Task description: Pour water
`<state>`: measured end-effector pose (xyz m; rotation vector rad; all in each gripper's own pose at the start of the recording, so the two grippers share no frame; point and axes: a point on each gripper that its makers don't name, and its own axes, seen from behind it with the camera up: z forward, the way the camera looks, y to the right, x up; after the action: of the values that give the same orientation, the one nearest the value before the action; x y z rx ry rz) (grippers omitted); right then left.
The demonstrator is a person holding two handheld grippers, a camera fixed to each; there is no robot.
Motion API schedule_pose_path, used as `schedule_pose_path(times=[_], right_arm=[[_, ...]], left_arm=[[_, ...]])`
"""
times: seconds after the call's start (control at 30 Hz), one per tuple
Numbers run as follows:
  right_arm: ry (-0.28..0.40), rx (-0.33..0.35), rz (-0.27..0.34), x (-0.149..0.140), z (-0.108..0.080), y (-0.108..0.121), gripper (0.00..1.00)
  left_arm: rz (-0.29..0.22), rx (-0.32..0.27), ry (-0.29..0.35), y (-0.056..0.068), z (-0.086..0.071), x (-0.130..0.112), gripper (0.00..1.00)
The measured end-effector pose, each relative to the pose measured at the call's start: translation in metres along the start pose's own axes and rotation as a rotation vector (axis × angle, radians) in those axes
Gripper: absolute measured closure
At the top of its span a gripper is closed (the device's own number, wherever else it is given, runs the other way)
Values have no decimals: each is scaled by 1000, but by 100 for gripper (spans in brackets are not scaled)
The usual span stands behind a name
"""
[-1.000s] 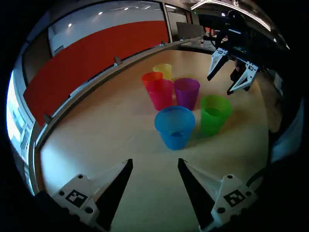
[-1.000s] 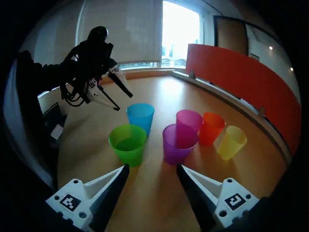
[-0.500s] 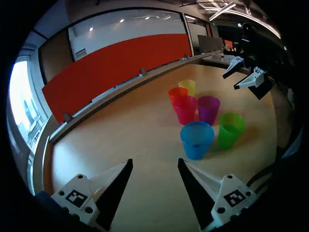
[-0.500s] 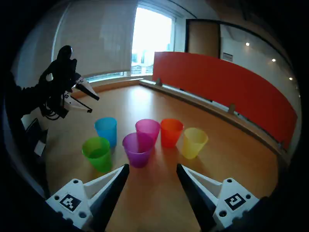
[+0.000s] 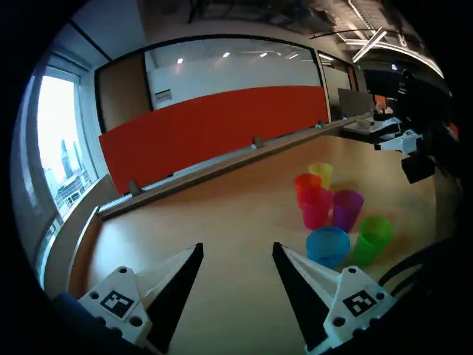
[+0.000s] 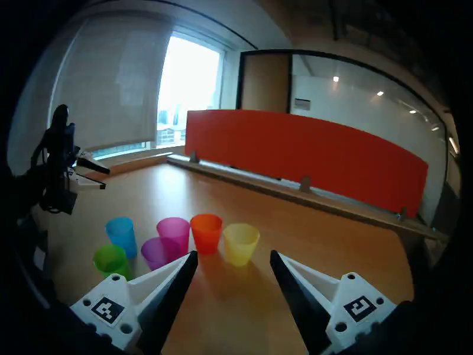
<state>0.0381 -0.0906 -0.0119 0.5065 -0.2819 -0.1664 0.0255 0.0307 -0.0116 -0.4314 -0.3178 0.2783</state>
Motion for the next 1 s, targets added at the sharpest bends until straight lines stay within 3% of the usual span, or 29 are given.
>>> schedule_pose_path(times=[0.3,0.47,0.7,1.0], right_arm=[[109,-147,35,29,-3,35,5],[180,-226,57,41,-7,51,6],[287,-330,106,53,-20,73,5],[360,-416,124,53,-31,88,5]], left_arm=[[-70,102,111,-25,-7,22,14],[-116,142,176,-32,-11,34,14],[-139,225,247,-43,-17,43,14],[-203,290,304,-54,-23,47,14]])
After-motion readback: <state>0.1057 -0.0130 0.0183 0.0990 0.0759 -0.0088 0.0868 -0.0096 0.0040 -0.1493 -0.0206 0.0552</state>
